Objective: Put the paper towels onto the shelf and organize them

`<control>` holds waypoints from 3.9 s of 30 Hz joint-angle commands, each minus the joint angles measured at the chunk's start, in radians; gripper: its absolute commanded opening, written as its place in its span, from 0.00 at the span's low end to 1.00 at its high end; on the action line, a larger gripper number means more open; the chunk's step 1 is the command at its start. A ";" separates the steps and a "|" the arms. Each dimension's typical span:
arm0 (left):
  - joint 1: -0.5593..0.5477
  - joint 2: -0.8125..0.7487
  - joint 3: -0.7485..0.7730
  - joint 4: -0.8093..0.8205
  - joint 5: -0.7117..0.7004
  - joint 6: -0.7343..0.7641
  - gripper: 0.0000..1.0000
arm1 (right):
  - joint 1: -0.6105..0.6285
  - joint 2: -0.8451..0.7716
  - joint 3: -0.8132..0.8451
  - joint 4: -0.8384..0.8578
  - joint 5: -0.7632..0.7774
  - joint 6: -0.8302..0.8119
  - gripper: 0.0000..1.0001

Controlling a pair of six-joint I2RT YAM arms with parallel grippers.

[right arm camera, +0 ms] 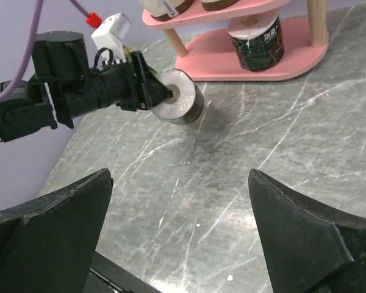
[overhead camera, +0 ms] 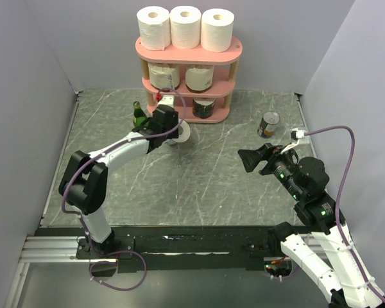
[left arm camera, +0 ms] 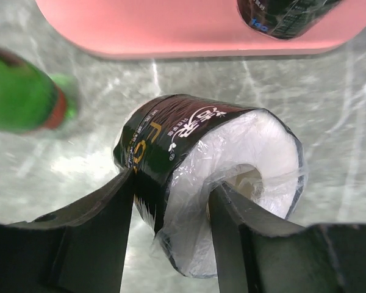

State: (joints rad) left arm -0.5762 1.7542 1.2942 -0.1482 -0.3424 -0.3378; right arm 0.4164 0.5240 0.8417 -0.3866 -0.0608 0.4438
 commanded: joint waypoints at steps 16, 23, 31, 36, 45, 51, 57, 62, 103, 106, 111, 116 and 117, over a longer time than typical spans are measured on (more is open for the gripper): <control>0.091 -0.197 -0.023 -0.151 -0.068 -0.493 0.82 | 0.002 -0.088 0.051 -0.014 0.003 0.030 1.00; 0.062 -0.159 0.074 -0.375 -0.049 -0.785 0.81 | 0.002 -0.082 0.046 -0.012 -0.002 0.036 1.00; 0.058 -0.148 -0.003 -0.290 0.031 -0.989 0.80 | 0.002 -0.084 0.046 -0.017 0.012 0.024 1.00; 0.041 -0.085 0.031 -0.332 0.037 -1.075 0.81 | 0.002 -0.082 0.036 -0.006 0.019 0.019 1.00; 0.036 -0.019 0.040 -0.349 0.036 -1.136 0.75 | 0.002 -0.073 0.031 -0.003 0.022 0.007 0.99; 0.036 0.005 0.040 -0.341 0.033 -1.159 0.66 | 0.002 -0.075 0.028 0.002 0.024 0.007 1.00; 0.038 0.028 0.062 -0.350 0.022 -1.159 0.50 | 0.002 -0.074 0.031 -0.001 0.026 0.003 1.00; 0.039 0.028 0.089 -0.333 0.013 -1.164 0.37 | 0.001 -0.075 0.028 0.003 0.029 0.001 1.00; 0.113 0.280 0.373 -0.038 -0.170 -1.072 0.39 | 0.002 -0.035 0.025 0.040 0.058 -0.045 1.00; 0.113 0.284 0.364 0.001 -0.182 -1.064 0.40 | 0.002 -0.033 0.028 0.037 0.058 -0.047 0.99; 0.113 0.274 0.338 0.059 -0.207 -1.047 0.44 | 0.002 -0.033 0.022 0.043 0.059 -0.045 1.00; 0.111 0.251 0.300 0.102 -0.218 -1.014 0.56 | 0.002 -0.024 0.023 0.045 0.056 -0.042 1.00; 0.113 0.240 0.292 0.117 -0.218 -1.011 0.58 | 0.001 -0.024 0.023 0.045 0.055 -0.040 1.00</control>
State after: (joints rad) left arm -0.4622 2.0453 1.6138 -0.1410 -0.5175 -1.3727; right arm 0.4164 0.5068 0.8509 -0.3981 -0.0158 0.4103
